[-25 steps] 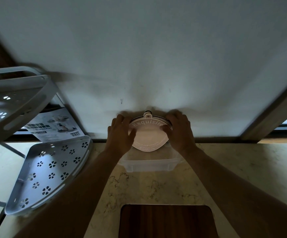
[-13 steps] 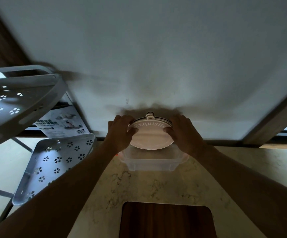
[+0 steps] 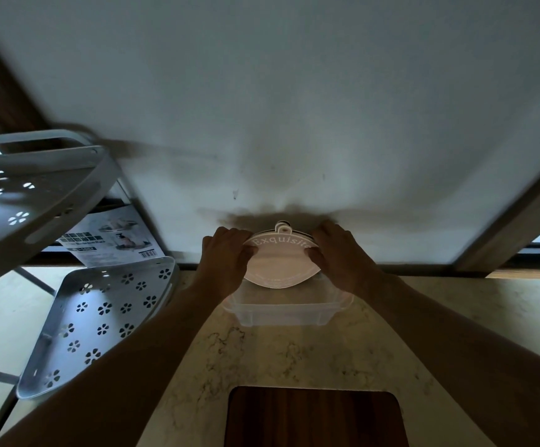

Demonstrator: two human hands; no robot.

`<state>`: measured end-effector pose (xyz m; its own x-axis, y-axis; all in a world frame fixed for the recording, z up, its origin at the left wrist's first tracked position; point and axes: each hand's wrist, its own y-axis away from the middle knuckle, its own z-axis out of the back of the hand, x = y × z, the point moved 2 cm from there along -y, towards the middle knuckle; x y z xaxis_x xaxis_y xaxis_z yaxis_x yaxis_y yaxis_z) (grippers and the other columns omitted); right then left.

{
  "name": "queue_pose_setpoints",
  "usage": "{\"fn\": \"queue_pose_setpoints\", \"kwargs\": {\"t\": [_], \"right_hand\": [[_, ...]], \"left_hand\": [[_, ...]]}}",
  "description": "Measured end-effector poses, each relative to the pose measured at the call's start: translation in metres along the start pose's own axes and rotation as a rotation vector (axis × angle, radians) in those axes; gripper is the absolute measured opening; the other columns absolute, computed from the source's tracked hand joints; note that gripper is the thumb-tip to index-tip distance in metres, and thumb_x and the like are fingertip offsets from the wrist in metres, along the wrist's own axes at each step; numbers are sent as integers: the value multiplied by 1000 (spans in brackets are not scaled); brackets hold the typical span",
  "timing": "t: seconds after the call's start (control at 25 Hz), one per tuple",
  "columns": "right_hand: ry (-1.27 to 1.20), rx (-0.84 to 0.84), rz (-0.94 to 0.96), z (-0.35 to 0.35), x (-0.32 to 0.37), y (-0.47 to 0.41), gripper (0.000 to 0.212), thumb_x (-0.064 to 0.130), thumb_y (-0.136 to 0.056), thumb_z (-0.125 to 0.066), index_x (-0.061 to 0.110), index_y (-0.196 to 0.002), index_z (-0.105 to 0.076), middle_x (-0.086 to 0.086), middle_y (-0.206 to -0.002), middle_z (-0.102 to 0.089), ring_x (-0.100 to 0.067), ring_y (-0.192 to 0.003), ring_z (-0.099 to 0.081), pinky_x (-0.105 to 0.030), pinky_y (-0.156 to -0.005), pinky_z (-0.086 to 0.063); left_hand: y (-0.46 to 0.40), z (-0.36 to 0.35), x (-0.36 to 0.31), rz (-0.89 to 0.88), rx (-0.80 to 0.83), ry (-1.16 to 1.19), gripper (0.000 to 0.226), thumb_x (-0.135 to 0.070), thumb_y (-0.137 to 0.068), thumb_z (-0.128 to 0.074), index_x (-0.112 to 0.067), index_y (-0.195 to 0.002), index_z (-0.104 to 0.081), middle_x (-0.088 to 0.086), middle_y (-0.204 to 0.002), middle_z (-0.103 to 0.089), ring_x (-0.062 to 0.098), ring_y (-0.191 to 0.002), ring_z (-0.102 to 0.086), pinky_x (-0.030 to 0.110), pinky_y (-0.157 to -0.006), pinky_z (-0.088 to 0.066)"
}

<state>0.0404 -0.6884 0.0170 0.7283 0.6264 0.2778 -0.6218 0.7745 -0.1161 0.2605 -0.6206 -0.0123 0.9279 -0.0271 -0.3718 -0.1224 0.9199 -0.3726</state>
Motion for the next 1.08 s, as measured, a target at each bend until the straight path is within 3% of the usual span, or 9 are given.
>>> {"fn": "queue_pose_setpoints", "kwargs": {"t": [0.44, 0.92, 1.08], "right_hand": [[-138, -92, -101, 1, 3, -3, 25, 22, -95, -58, 5, -113, -62, -18, -112, -62, -38, -101, -58, -43, -83, -42], [-95, -75, -79, 5, 6, -2, 23, 21, -97, -54, 2, -109, -60, -20, -109, -63, -40, -99, -58, -44, -83, -43], [-21, -72, -51, 4, 6, -9, 30, 22, -97, -54, 6, -121, -58, -17, -123, -61, -36, -117, -52, -44, -96, -39]], "left_hand": [[1, 0, -8, 19, 59, -53, 36, -18, -94, -54, -10, -129, -54, 14, -115, -61, 32, -104, -50, 45, -84, -39], [-6, 13, -10, -1, 70, -44, 22, -17, -93, -55, -12, -113, -61, 10, -108, -61, 30, -103, -47, 41, -84, -33], [-11, 11, -7, -23, 75, -74, 19, -18, -91, -57, -12, -108, -61, 11, -106, -60, 32, -101, -47, 43, -81, -34]]}}
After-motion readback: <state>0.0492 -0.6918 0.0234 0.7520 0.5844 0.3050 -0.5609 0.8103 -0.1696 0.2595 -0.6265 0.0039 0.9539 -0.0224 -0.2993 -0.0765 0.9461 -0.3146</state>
